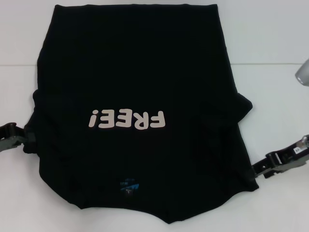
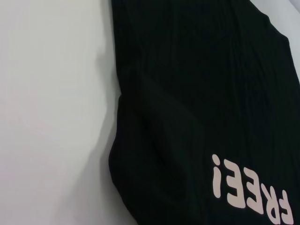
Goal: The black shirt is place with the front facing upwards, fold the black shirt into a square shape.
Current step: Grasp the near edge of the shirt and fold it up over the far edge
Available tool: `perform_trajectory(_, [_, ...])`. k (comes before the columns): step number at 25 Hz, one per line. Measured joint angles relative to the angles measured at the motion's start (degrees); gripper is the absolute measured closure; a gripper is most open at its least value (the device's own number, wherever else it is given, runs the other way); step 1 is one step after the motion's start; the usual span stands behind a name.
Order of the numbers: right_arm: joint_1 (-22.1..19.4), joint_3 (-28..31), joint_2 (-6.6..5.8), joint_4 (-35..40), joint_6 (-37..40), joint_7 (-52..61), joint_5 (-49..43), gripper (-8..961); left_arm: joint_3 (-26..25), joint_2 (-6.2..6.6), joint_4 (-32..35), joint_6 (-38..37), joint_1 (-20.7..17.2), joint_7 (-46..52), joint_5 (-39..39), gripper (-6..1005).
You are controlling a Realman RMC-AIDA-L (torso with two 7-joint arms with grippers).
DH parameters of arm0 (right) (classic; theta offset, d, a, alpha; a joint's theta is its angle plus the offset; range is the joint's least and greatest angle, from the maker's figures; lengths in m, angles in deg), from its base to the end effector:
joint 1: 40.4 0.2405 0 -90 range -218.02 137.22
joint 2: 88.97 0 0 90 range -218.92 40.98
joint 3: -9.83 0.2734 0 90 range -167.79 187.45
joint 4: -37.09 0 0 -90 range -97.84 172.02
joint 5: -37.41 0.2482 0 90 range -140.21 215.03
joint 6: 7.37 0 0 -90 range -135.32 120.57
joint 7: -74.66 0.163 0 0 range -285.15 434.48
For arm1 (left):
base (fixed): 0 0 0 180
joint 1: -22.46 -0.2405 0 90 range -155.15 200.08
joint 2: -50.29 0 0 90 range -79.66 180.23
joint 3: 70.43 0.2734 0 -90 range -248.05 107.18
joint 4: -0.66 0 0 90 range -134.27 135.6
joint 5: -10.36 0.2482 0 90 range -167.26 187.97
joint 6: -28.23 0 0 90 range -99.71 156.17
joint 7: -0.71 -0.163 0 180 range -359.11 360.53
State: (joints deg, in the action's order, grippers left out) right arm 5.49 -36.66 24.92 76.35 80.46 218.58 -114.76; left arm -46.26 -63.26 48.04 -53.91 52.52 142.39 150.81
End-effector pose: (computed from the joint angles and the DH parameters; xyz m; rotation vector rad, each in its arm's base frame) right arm 0.2881 0.4239 -0.0062 -2.3906 1.7030 -0.2818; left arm -0.3861 0.3861 0.0788 -1.8546 -1.8912 -0.4396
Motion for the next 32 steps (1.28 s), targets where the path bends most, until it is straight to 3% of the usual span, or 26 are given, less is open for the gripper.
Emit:
perform_trajectory(3, [-0.2,-0.1,-0.07,-0.2,-0.2,0.3,-0.4,328,0.0,0.00,0.0,0.1,0.0,0.0,0.0,971])
perform_trajectory(10, [-0.1,-0.5,1.58,-0.7,-3.1,0.2,-0.5,328,0.0,0.00,0.0,0.1,0.5,0.1,0.0,971])
perform_trajectory(32, [2.4,-0.8,5.01,-1.6,-6.7,-0.2,1.4,370,0.0,0.37,-0.1,0.2,0.8,0.0,-0.9,971])
